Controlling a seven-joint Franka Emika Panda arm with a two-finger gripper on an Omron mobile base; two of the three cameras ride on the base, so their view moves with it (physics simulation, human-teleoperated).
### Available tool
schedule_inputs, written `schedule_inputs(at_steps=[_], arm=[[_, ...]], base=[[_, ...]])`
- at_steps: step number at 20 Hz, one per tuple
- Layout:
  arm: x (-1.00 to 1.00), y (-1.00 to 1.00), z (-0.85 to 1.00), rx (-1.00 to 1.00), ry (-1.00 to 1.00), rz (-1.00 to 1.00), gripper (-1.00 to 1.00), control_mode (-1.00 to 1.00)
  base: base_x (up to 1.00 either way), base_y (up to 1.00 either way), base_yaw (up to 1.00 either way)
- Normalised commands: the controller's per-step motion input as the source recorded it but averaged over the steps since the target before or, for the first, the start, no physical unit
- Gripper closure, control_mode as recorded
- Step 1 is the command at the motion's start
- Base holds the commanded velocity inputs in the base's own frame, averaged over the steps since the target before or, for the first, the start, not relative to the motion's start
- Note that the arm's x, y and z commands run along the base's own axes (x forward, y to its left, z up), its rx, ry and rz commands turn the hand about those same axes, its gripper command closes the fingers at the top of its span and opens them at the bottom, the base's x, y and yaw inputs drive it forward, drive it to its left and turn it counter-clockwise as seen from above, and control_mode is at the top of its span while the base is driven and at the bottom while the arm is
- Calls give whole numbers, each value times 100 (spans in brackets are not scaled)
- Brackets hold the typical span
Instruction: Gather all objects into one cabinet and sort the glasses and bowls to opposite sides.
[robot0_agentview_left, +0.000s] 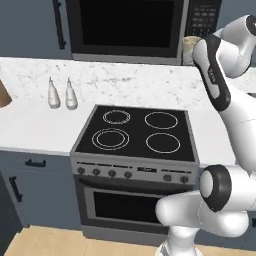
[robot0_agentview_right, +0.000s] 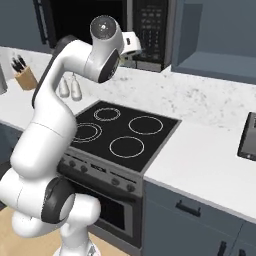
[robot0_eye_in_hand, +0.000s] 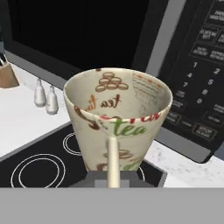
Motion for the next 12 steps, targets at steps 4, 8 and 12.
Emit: schedule_inputs(at_steps=[4,8,12], arm=[[0,0,0,0,0,0,100,100],[0,0,0,0,0,0,100,100],[0,0,0,0,0,0,100,100]], base=[[-17,36,50],[-26,44,53],[-28,47,55]])
